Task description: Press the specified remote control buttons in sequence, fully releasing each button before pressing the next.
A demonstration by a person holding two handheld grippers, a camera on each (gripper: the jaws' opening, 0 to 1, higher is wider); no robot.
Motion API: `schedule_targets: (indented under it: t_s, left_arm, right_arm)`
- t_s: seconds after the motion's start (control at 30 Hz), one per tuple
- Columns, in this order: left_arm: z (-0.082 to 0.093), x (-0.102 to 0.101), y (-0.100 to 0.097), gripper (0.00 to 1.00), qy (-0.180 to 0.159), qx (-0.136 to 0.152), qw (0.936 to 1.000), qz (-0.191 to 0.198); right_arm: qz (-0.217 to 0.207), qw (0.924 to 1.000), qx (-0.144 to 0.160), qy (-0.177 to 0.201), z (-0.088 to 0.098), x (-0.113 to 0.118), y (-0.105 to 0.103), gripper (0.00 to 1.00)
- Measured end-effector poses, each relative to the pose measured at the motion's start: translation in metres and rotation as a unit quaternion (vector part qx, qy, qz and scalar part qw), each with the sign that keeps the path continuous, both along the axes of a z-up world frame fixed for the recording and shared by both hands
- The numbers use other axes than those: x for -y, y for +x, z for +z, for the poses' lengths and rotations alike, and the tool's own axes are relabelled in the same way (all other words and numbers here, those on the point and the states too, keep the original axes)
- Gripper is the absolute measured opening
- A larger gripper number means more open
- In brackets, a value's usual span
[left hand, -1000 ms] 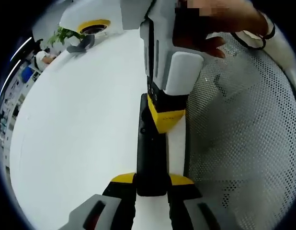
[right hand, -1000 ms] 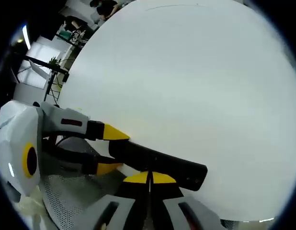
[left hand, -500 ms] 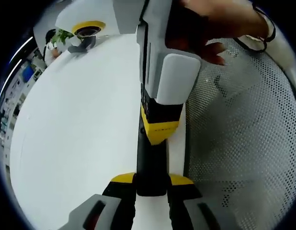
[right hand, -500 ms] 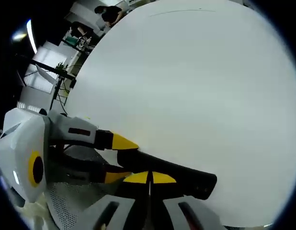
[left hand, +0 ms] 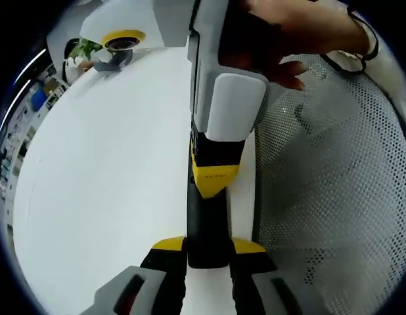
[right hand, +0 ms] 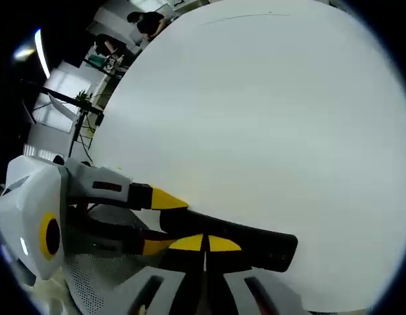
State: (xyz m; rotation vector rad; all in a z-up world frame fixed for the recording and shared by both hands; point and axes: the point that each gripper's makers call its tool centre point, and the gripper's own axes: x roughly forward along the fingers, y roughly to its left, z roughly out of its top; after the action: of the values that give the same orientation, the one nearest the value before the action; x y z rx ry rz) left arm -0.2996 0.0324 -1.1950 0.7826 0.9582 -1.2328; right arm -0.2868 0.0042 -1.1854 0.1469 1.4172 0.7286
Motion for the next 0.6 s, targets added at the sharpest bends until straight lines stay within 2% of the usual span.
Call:
schedule_targets:
  t_s: [0.23,0.6]
  left_arm:
    - [-0.0004,0.0005,0.0006,0.24,0.002,0.000,1.0000,0.001]
    - [-0.0001,0.0006,0.0006,0.23,-0.002,-0.001,1.0000,0.006]
  right_arm:
    - [-0.005,1.0000,0.000,0.002,-0.0007,0.0000,0.0017,0.00]
    - [0.006,0.9998,0.017,0.000,-0.0008,-0.0015,0.0009,0.00]
